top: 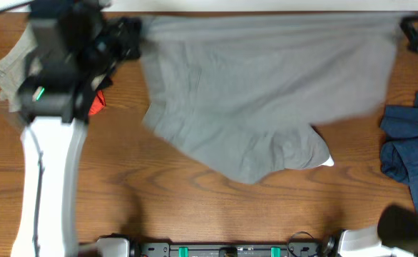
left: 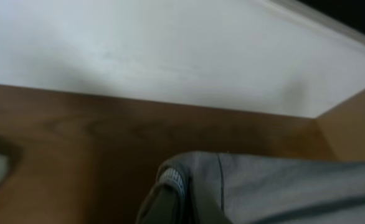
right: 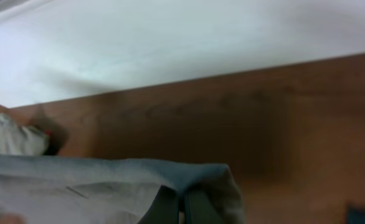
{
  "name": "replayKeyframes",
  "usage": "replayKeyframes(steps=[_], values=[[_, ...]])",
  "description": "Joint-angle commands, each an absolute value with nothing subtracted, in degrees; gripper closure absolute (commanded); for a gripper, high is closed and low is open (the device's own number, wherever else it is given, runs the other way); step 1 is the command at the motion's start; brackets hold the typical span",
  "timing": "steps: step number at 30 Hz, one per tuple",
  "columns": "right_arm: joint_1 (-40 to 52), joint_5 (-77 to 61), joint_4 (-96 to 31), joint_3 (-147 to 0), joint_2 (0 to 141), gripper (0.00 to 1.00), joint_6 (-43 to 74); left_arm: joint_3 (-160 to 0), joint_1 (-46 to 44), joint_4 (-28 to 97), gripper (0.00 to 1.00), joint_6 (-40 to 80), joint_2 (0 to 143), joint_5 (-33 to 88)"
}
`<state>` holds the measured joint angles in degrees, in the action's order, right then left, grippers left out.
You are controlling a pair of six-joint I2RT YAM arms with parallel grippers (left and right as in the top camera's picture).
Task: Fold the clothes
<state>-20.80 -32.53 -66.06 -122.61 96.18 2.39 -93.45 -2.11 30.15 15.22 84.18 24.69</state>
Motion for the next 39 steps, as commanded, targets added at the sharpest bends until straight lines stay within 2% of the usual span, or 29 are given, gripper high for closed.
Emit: replayKeyframes(steps=[1,7,11,14,17,21,25,29,34,36,38,39], values=[[-21.71,-25.67,-57.78,-122.67,101.58,0.99,4.43,-94.74,0.08,23.81,0.94,15.42,91.11,19.35],[-24.29,-31.79,-32.23,-123.31,103.22,0.99,21.85,-107.53,1.67,13.87,0.94,21.82,98.98,22.52],[-27.49,-32.34,-25.34,-126.63,101.03,0.99,25.85,-117.91,3.03,12.23,0.94,21.74,99.33,22.20],[-29.87,-32.12,-27.55,-128.70,99.46,0.99,23.49,-124.55,4.34,14.57,0.94,21.74,99.33,22.09],[-30.83,-29.47,-35.42,-128.73,98.45,0.99,18.57,-126.65,4.51,21.69,0.94,21.21,99.33,22.13],[-29.87,-18.48,-51.75,-127.61,99.39,0.99,8.86,-125.34,2.98,40.88,0.94,14.41,100.62,21.80],[-28.88,-11.79,-63.61,-124.25,101.80,0.99,4.60,-122.52,2.04,60.10,0.94,11.33,104.05,21.82],[-28.47,-13.78,-69.01,-117.58,103.13,0.99,3.95,-119.31,1.52,72.14,0.94,9.06,108.75,21.82],[-26.00,-27.29,-69.21,-107.57,103.24,0.98,-2.44,-117.01,1.52,78.61,0.94,8.75,113.21,17.65],[-23.70,-28.14,-68.66,-103.11,103.24,0.94,-3.11,-116.68,1.52,79.70,0.94,8.80,113.60,13.56],[-20.36,-28.21,-67.00,-97.80,103.26,0.80,-3.77,-116.62,1.52,80.18,0.94,9.02,113.51,10.79],[-19.11,-28.58,-66.06,-95.94,103.26,0.78,-3.77,-116.62,1.52,80.27,0.94,9.06,113.45,10.48]])
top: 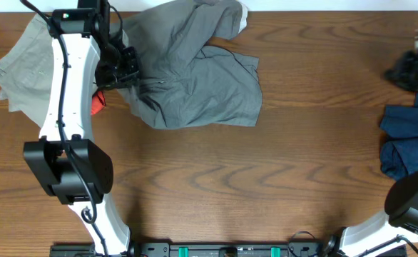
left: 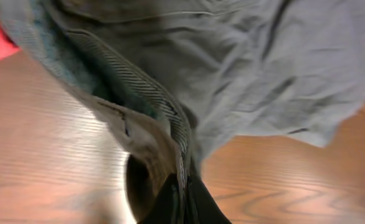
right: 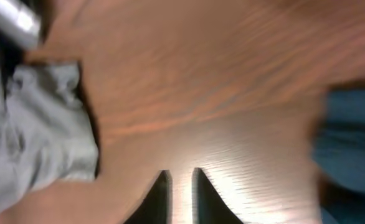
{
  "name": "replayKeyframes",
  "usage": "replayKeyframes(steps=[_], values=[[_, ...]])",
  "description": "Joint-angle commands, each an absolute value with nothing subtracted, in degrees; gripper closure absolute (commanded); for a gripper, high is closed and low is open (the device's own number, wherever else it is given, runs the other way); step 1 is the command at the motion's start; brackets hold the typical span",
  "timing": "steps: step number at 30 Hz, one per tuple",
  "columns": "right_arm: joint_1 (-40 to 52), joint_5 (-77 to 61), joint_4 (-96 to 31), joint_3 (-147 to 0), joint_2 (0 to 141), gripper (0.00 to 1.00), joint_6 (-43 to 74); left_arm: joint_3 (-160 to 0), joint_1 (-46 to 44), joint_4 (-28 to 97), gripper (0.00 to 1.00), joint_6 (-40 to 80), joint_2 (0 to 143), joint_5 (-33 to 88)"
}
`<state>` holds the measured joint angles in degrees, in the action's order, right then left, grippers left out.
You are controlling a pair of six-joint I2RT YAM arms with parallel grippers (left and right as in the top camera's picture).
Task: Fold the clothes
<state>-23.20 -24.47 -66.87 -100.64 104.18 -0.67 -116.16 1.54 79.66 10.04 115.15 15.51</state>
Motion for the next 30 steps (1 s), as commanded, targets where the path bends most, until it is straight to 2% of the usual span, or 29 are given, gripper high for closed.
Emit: replayKeyframes(steps=[1,3,13,18,23,26,30], values=[[-17.32,-29.02,-64.45,-93.21,103.26,0.74,-3.77,-116.62,1.52,80.29,0.94,9.06,113.45,10.44],[-13.58,-29.04,-60.64,-87.74,103.26,0.69,-3.46,-116.55,1.52,80.31,0.94,9.06,113.47,10.41],[4.93,-28.99,-37.43,-65.12,103.26,0.59,8.60,-116.46,1.52,80.27,0.94,9.04,113.47,10.41],[11.33,-27.77,-29.47,-61.19,103.85,0.49,14.41,-116.46,1.52,80.29,0.94,9.04,113.47,10.41],[15.03,-29.21,-25.67,-61.17,107.94,0.49,21.19,-116.46,1.52,80.29,0.94,9.04,113.47,10.44],[16.32,-30.26,-23.46,-61.17,111.44,0.45,24.23,-116.46,1.52,80.27,0.94,9.04,113.47,10.44],[17.04,-30.26,-20.25,-61.17,115.39,0.46,27.24,-116.46,1.52,80.29,0.94,9.04,113.47,10.44]])
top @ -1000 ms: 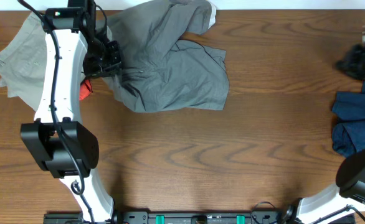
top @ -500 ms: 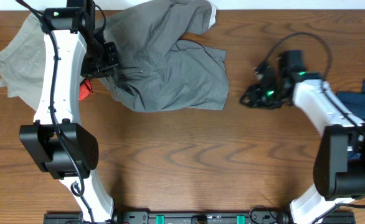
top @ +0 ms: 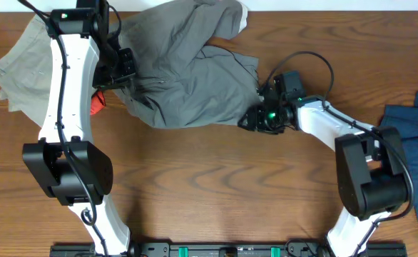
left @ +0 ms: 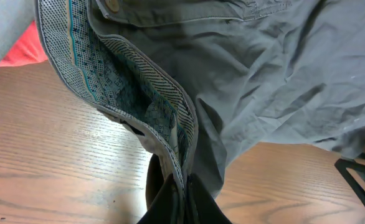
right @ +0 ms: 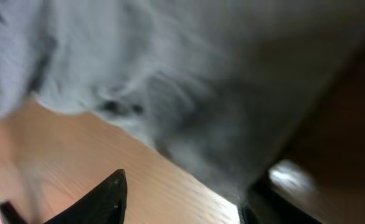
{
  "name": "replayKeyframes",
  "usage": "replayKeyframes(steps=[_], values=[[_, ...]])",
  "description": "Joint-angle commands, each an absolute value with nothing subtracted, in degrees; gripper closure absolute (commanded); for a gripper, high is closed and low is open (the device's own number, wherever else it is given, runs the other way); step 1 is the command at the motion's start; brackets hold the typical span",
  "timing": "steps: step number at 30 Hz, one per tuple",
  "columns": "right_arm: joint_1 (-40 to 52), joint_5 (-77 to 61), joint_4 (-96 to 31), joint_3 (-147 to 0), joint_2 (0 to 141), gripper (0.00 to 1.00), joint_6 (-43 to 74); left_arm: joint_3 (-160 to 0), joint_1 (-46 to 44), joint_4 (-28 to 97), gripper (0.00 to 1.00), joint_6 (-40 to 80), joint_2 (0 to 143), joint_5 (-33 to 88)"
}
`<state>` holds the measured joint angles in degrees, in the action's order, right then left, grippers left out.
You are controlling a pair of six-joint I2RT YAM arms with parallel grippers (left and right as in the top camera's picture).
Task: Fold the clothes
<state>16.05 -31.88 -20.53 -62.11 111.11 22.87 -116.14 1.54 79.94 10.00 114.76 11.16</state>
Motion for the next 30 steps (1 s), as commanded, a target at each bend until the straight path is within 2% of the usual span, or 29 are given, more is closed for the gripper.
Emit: replayKeyframes(steps=[1,2,4,5,12,23,30], values=[[17.06,-30.26,-19.62,-61.17,115.92,0.50,27.24,-116.46,1.52,80.29,0.94,9.04,113.47,10.44],[17.06,-30.26,-19.16,-61.17,116.20,0.59,27.24,-116.46,1.52,80.27,0.94,9.04,113.47,10.44],[16.78,-30.24,-18.37,-61.19,116.22,0.96,27.22,-116.46,1.52,80.27,0.94,9.02,113.47,10.44],[16.38,-30.24,-18.20,-61.28,116.01,0.99,27.20,-116.46,1.52,80.27,0.94,9.04,113.47,10.44],[7.81,-26.61,-22.28,-63.46,110.63,0.99,24.29,-116.46,1.52,80.31,0.94,9.04,113.47,10.46],[-11.53,-10.26,-47.99,-68.69,92.92,0.99,14.15,-115.83,-1.91,80.97,0.94,9.02,113.47,15.84],[-15.75,0.51,-64.31,-68.29,91.09,0.99,13.04,-108.79,-6.31,85.45,0.94,9.02,113.47,10.70]])
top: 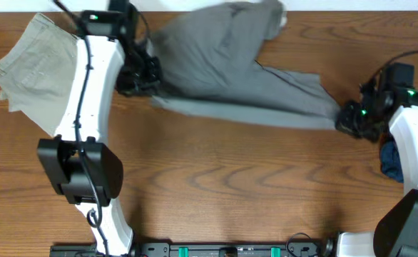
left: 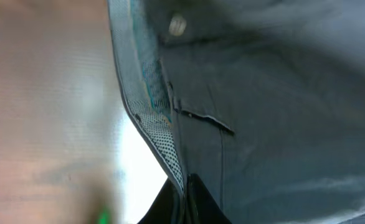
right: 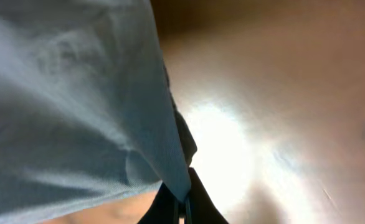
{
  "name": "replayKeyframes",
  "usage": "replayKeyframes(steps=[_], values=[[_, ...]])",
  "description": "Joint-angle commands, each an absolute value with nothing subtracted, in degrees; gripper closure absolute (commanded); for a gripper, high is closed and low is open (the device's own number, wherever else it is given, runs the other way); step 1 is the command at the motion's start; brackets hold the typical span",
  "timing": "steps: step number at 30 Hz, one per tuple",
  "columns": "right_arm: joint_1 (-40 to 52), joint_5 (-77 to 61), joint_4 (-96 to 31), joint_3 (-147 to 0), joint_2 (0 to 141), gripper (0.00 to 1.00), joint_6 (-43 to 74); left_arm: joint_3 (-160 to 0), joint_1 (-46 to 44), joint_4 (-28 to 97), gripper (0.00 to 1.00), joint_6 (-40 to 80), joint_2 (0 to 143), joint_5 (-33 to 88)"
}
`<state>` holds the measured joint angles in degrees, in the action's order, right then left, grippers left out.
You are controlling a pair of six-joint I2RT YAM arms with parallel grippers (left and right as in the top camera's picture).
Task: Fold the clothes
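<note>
Grey trousers (top: 230, 71) stretch across the back of the wooden table, one leg drawn out to the right. My left gripper (top: 141, 75) is shut on their waistband (left: 148, 93) at the left. At the right, my right gripper (top: 348, 120) is shut on the leg's end (right: 126, 124). The other leg is bunched at the far edge (top: 259, 14). Both wrist views are blurred.
Folded khaki clothing (top: 27, 61) lies at the far left. A dark blue garment (top: 389, 158) lies at the right edge behind the right arm. The table's far edge (top: 337, 6) runs just behind the trousers.
My right gripper, then open at the bunched trousers' right edge near the middle, is now shut on the leg end far to the right. The trousers are stretched out. My left gripper moved slightly right.
Both grippers held the grey trousers spread wide at the back. Then they lay bunched at the left with only my left gripper holding, the right one open far right. The right gripper then stood at the heap, and now holds one leg pulled out rightward.
</note>
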<state>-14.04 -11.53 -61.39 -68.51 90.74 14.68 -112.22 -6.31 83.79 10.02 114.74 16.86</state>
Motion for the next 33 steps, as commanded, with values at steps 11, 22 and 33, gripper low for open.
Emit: replayKeyframes(steps=[11,22,33], values=[[-16.32,10.26,-77.93,-67.70,90.98,0.99,19.70,-88.49,-7.11,86.37,0.93,9.02,113.45,9.34],[-14.59,4.84,-80.38,-64.95,90.26,0.98,17.76,-79.57,-7.09,83.40,0.94,14.72,106.48,2.04],[-14.66,-0.93,-67.26,-65.04,90.26,0.60,17.69,-79.57,-6.83,71.99,0.87,15.42,102.24,2.11]])
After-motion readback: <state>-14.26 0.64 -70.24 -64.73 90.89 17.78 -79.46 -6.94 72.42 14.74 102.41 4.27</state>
